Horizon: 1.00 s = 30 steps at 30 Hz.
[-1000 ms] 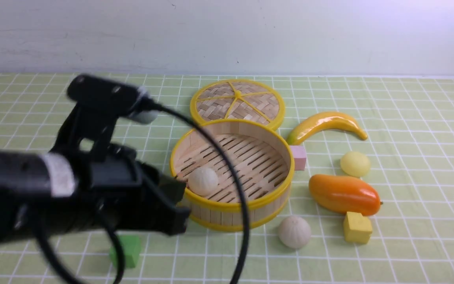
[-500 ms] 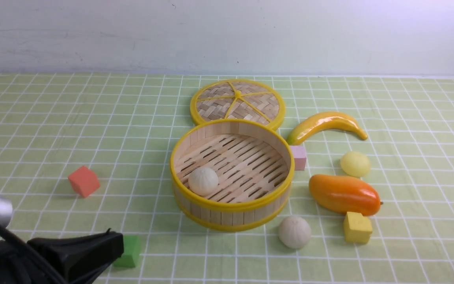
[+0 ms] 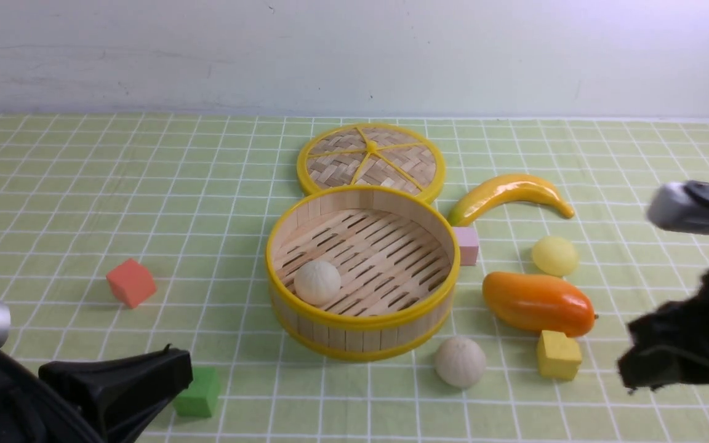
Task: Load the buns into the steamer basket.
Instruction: Use the right arm to grab a steamed stuffed bun
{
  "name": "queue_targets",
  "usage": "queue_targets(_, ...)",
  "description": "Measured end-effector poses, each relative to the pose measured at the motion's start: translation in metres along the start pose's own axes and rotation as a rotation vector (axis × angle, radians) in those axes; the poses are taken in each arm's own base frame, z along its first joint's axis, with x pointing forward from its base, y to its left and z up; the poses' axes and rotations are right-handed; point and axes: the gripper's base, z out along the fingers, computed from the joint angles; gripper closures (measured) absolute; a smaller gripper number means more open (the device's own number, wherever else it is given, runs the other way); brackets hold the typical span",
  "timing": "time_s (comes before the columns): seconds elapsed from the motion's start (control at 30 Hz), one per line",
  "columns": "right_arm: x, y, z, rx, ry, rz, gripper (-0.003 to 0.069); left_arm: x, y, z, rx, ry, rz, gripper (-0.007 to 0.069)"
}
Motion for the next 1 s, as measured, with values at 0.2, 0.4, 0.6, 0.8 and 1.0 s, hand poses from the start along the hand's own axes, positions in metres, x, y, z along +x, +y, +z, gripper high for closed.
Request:
queue_targets(0.2, -0.044, 0.038, 0.054, 0.043, 0.078, -0.162, 0.0437, 0.0, 0.0, 0.0, 0.0, 0.0, 0.0, 0.0638)
queue_targets(0.4, -0.065, 0.043, 0.092, 0.084, 0.072, -0.169, 0.0361, 0.0, 0.0, 0.0, 0.0, 0.0, 0.001, 0.0638)
queue_targets(0.6, -0.071, 0.04, 0.125, 0.083, 0.072, -0.144, 0.0338, 0.0, 0.0, 0.0, 0.0, -0.002, 0.002, 0.0638)
queue_targets(0.8, -0.073, 0.038, 0.144, 0.086, 0.06, -0.146, 0.0337, -0.002, 0.0, 0.0, 0.001, -0.026, 0.002, 0.0638)
queue_targets(1.0, -0.074, 0.033, 0.159, 0.103, 0.054, -0.157, 0.0349, -0.003, 0.0, 0.0, 0.001, -0.031, 0.002, 0.0638)
